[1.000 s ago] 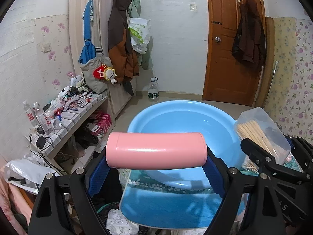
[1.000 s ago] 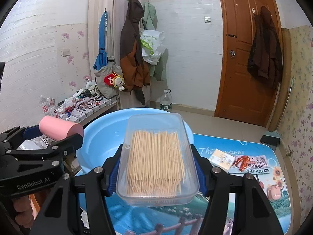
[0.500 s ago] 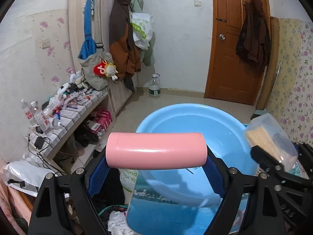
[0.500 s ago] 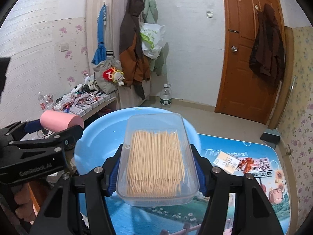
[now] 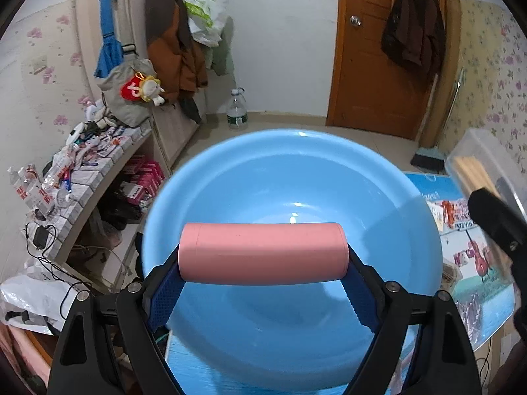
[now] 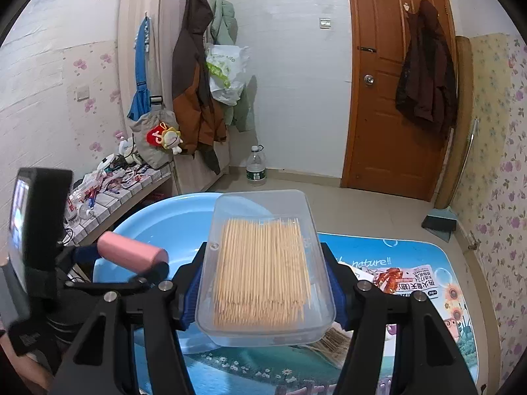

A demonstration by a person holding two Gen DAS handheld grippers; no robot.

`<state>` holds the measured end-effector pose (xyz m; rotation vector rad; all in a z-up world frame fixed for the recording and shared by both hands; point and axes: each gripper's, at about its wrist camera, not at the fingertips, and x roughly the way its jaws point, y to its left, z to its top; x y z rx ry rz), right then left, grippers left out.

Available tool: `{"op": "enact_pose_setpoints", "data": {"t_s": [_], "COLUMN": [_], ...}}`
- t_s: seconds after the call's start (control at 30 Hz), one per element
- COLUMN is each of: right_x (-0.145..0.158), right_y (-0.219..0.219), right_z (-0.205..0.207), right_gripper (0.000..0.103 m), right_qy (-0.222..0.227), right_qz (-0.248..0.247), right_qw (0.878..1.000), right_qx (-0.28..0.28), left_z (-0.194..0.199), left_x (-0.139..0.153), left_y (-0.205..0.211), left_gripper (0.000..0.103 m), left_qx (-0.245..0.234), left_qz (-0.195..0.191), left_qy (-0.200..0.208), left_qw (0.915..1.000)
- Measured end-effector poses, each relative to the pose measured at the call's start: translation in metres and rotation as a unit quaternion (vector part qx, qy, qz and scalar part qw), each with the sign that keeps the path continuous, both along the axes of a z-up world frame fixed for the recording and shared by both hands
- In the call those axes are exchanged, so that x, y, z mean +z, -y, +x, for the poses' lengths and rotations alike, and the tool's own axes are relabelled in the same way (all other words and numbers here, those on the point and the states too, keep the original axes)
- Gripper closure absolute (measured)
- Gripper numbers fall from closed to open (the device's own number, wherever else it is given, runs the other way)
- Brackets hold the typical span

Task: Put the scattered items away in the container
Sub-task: 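Carry the pink cylinder and toothpick box over the blue basin with both grippers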

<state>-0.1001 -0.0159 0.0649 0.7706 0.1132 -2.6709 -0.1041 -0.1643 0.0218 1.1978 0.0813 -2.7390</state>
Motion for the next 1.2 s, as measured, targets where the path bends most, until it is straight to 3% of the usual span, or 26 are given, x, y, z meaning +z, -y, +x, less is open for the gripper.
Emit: {"op": "enact_pose_setpoints", "data": {"t_s": [0.33,0.57,0.87,1.2], "right_x": [-0.013,-0.016,-0.016,-0.02], "right_y": [-0.008,-0.008,-0.009,0.001], "right_z": [-0.004,0.002,0.004,0.011], "right_gripper": [0.04,0.04,0.04,0.04], "right_qy": [0.015,0.016,0.016,0.023], "right_qz": [-0.006,-0.004,-0.003,0.003], "right_qw": [1.0,1.0,1.0,1.0], "right_qx": [-0.002,-0.001,-0.001,0.009], "left_z": [-0.011,-0.015,-0.013,-0.002], "left_x": [-0.023,-0.027,-0.029,-0.007], "left_y": [-0.008,-0.011,-0.013,-0.002], "left_gripper": [0.017,0.016,0.016,0.017], "left_qx": [-0.001,-0.002,-0.014,-0.016], "left_qz": [-0.001,-0.013,-0.025,-0.032], "left_qy": [0.048,0.051,0.041,-0.001], "left_qw": [0.9989,0.9986,0.9988,0.9993]}}
